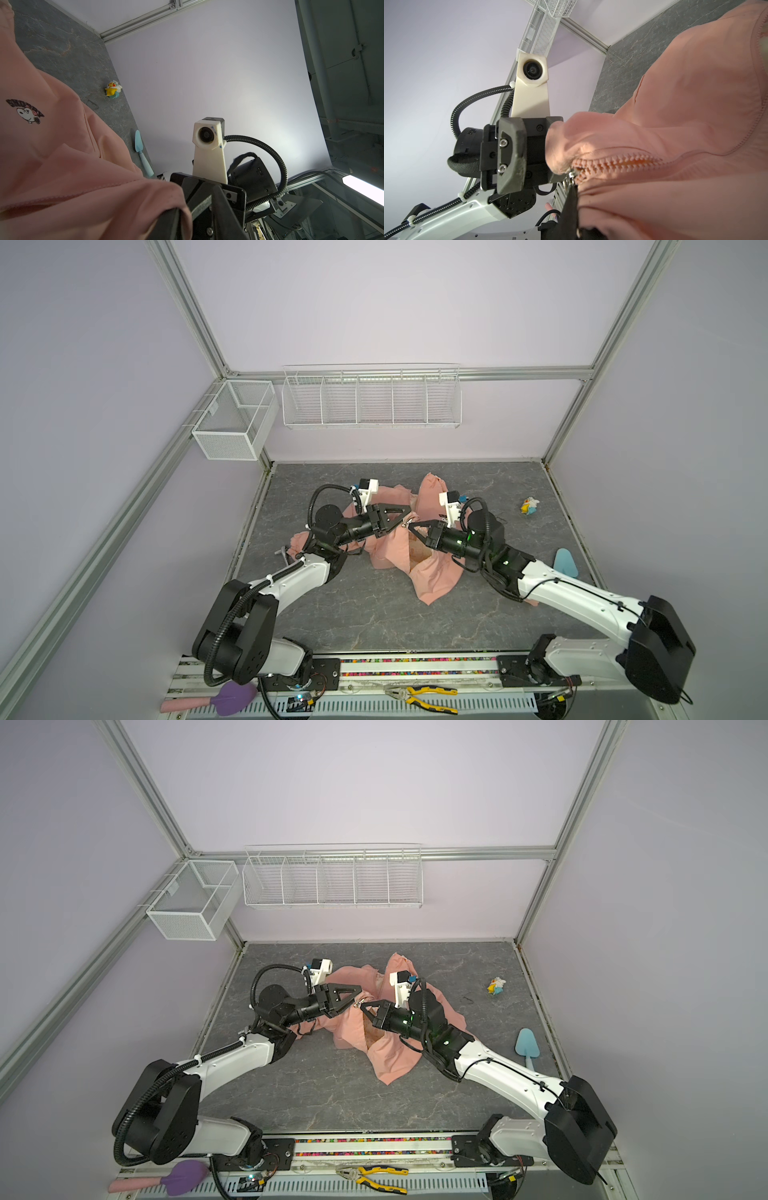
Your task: Zip up the jacket
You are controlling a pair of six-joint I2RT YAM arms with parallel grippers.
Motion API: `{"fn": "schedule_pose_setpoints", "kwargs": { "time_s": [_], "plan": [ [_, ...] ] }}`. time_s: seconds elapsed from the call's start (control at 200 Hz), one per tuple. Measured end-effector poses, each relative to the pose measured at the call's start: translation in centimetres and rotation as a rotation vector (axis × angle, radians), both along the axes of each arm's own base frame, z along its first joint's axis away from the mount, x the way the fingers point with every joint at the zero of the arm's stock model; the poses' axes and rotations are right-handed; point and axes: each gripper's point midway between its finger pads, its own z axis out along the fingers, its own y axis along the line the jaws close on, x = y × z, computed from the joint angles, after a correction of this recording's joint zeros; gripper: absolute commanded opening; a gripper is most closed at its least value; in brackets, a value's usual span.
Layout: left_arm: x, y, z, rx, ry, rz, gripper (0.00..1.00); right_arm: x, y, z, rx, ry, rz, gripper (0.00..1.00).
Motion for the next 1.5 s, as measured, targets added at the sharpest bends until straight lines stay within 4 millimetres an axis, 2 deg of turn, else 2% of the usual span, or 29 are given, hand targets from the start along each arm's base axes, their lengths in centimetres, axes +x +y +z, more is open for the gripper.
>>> {"fn": "schedule_pose_setpoints", "kwargs": {
  "time_s": [0.325, 0.865, 1.5],
  "plan": [
    [-0.4, 0.0, -0.6, 0.042, 0.003, 0.001, 0.30, -0.2, -0.7, 1.1, 0.008, -0.022, -0.003, 0.06],
    [-0.6, 0.1, -1.1, 0.036, 0.031, -0.001, 0.30, -0.2, -0.8, 1.2, 0.007, -0.030, -0.003, 0.06],
    [-0.5, 0.3, -1.6, -0.025, 0.195, -0.006, 0.29, 0.2, -1.4, 1.9, 0.009, -0.059, -0.027, 0.06]
  ]
}}
